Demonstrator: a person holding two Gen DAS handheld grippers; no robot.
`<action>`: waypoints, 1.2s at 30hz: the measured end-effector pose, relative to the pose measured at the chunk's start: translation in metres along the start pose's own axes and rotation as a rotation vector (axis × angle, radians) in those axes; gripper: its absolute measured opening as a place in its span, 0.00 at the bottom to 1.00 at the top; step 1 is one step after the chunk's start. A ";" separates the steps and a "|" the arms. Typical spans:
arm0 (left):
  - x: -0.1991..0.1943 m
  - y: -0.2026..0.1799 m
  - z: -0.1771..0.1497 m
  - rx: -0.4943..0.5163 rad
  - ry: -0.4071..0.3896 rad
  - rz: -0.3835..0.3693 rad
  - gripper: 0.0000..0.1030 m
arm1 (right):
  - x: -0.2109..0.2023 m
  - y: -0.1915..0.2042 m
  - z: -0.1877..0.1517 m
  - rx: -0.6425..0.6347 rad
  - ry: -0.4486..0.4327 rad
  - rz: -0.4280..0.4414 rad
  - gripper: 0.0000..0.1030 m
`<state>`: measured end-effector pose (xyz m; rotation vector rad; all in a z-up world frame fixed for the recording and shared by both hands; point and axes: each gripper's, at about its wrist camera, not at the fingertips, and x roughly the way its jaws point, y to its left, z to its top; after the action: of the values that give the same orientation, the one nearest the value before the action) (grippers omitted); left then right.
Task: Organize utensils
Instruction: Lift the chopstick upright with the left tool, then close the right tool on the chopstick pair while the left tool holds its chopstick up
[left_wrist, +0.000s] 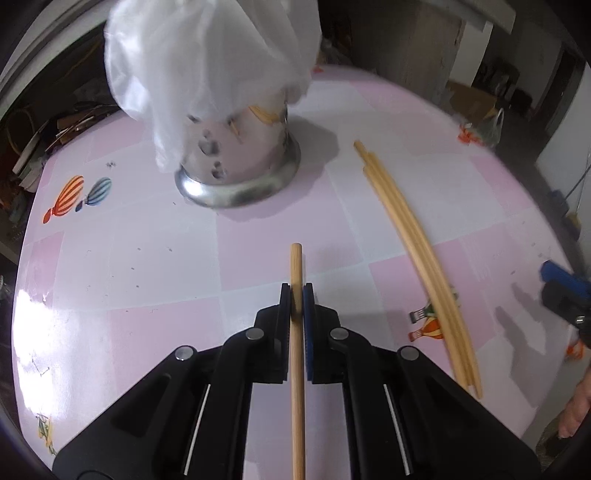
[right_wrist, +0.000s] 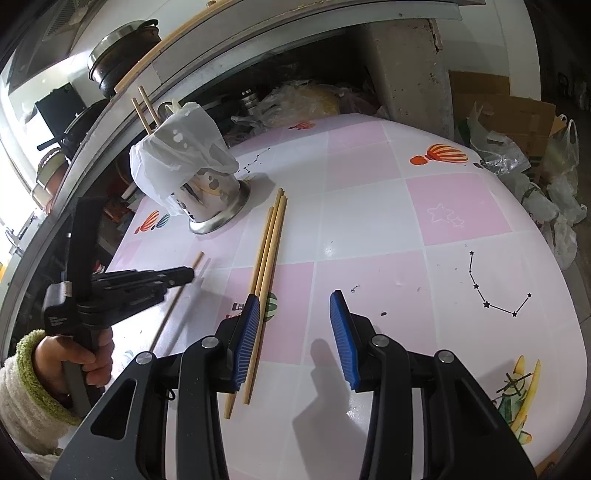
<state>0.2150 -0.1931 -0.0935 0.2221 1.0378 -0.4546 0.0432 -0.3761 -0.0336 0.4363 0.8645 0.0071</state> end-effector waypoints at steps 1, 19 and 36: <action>-0.008 0.003 0.001 -0.010 -0.021 -0.011 0.05 | 0.000 0.000 0.000 0.002 -0.001 0.000 0.38; -0.134 0.066 -0.015 -0.174 -0.371 -0.115 0.05 | 0.021 0.009 0.017 0.010 0.045 0.066 0.38; -0.141 0.092 -0.027 -0.235 -0.399 -0.139 0.05 | 0.111 0.027 0.067 -0.083 0.194 -0.005 0.11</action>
<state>0.1768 -0.0648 0.0123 -0.1480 0.7076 -0.4747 0.1699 -0.3561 -0.0665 0.3589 1.0521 0.0817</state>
